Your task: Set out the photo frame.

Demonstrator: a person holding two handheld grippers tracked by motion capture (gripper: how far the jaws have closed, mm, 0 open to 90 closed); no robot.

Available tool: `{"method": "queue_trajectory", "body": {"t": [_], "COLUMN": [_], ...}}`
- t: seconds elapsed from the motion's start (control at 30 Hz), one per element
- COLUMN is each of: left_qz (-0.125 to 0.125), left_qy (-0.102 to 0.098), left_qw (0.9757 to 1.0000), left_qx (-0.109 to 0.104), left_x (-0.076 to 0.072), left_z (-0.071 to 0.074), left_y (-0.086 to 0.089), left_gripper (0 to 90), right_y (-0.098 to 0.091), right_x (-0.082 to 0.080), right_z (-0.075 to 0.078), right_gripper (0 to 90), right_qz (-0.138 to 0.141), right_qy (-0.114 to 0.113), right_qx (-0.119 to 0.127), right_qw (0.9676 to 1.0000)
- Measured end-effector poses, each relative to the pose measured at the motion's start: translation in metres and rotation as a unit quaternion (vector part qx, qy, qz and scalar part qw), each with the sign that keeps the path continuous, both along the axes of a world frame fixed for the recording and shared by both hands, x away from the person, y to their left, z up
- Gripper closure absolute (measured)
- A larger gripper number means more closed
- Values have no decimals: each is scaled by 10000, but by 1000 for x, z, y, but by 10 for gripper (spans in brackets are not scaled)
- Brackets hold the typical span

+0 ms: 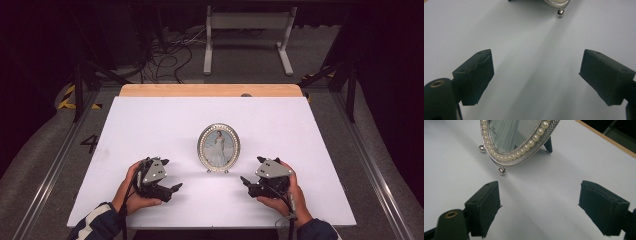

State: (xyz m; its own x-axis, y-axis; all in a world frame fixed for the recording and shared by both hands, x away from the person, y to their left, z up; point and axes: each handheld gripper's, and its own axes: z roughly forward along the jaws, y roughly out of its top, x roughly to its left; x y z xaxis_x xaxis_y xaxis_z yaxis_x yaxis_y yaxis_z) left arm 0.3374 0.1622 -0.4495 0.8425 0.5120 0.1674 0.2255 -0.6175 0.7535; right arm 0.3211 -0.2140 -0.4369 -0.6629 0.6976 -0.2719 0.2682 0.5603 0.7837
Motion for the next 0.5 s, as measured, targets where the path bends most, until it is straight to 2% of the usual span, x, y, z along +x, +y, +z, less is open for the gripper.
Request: {"method": "queue_trajectory", "body": {"t": [0.1,0.3,0.43,0.5], "left_qz": [84,238,274,304], "left_qy": [-2,21,49,60], "left_qw": [10000,9995,9993,9994], "left_qx": [-50,-215,-235,-180], "left_x": [-6,-11,-13,-14], "left_z": [0,0,-2,-4], "left_y": [6,28,35,40], "left_gripper": [100,97,76,74], "right_y": [-7,-20,-25,-29], "right_x": [-4,-9,-11,-12], "right_z": [-4,-10,-12,-13], "right_gripper": [161,153,149,149], "right_qz": [-128,-265,-286,-337], "right_qy": [-65,-21,-44,-20], "right_qx": [-4,7,-28,-3], "right_qw": [9999,9996,9996,9994]}}
